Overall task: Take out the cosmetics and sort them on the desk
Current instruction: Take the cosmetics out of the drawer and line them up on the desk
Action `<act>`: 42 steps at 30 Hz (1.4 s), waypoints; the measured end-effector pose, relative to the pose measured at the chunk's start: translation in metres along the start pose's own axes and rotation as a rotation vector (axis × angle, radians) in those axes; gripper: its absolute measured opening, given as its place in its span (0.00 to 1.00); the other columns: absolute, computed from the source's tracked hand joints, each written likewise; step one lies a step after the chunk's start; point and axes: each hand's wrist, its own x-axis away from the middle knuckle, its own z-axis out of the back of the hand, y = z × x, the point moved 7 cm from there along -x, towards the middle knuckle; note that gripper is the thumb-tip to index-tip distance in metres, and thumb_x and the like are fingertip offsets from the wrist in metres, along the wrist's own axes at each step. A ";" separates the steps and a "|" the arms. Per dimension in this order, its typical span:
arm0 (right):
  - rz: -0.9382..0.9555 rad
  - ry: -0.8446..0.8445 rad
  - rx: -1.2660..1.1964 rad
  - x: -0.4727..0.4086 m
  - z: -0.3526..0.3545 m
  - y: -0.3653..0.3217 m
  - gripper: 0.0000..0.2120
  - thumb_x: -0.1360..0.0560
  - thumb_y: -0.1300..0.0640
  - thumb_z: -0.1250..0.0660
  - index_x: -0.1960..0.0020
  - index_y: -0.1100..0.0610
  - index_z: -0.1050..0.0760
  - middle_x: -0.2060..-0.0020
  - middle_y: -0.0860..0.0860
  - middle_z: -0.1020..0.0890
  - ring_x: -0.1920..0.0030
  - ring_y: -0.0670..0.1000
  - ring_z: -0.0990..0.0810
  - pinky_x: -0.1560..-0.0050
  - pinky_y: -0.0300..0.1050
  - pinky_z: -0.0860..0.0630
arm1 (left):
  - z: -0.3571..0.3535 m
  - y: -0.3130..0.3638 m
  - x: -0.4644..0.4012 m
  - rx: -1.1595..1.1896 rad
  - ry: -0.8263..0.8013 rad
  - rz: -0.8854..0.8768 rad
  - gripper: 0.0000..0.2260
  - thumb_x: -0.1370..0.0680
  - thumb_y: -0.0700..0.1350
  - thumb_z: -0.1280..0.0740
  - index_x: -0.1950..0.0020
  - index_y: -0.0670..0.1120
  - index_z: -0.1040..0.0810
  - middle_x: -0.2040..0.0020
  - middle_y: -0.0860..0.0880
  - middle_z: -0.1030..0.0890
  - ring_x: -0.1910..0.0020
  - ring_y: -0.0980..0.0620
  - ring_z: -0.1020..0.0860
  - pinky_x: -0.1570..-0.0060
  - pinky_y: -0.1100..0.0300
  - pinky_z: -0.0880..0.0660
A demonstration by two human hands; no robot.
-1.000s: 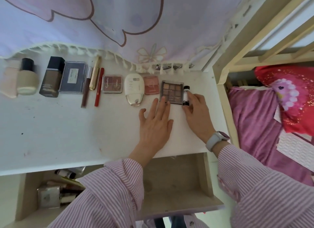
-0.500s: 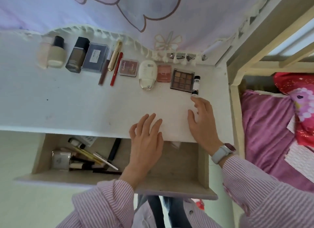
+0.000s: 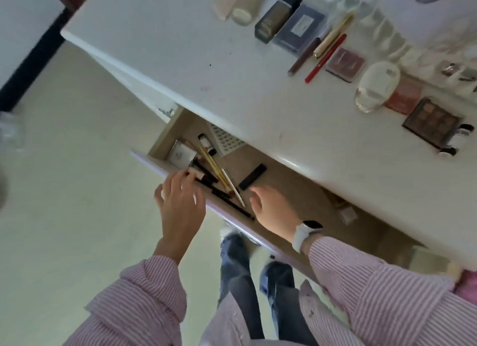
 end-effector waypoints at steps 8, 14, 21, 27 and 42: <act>-0.047 -0.055 0.327 -0.097 -0.048 -0.035 0.18 0.24 0.48 0.38 0.42 0.60 0.31 0.45 0.57 0.25 0.44 0.57 0.28 0.45 0.50 0.28 | -0.002 -0.057 -0.043 -0.062 -0.014 -0.076 0.16 0.25 0.46 0.38 0.41 0.41 0.23 0.38 0.42 0.24 0.35 0.42 0.29 0.36 0.38 0.39; -0.128 -0.075 0.444 -0.125 -0.071 -0.036 0.19 0.25 0.56 0.37 0.39 0.64 0.37 0.45 0.60 0.27 0.49 0.57 0.26 0.54 0.46 0.29 | -0.002 -0.069 -0.064 -0.057 -0.019 -0.189 0.17 0.26 0.50 0.42 0.45 0.42 0.21 0.44 0.44 0.20 0.37 0.45 0.26 0.34 0.43 0.40; -0.165 -0.080 0.457 -0.130 -0.075 -0.032 0.13 0.22 0.65 0.48 0.38 0.65 0.37 0.44 0.60 0.28 0.50 0.56 0.25 0.56 0.44 0.30 | 0.005 -0.066 -0.087 0.070 -0.050 -0.292 0.10 0.29 0.39 0.34 0.50 0.39 0.20 0.51 0.42 0.18 0.49 0.44 0.20 0.42 0.49 0.29; -0.243 -0.172 0.205 -0.121 -0.067 -0.028 0.12 0.24 0.69 0.45 0.41 0.64 0.34 0.48 0.61 0.26 0.55 0.58 0.23 0.62 0.45 0.30 | -0.027 -0.052 -0.127 0.011 -0.411 -0.390 0.12 0.23 0.42 0.37 0.41 0.43 0.24 0.44 0.45 0.23 0.46 0.46 0.24 0.48 0.52 0.27; -0.340 -0.248 -0.194 -0.071 -0.044 -0.011 0.09 0.21 0.60 0.46 0.42 0.62 0.34 0.55 0.61 0.25 0.57 0.58 0.25 0.56 0.49 0.28 | -0.096 -0.037 -0.145 -0.596 -0.749 -0.726 0.25 0.25 0.35 0.41 0.30 0.46 0.44 0.34 0.44 0.31 0.36 0.42 0.34 0.38 0.47 0.39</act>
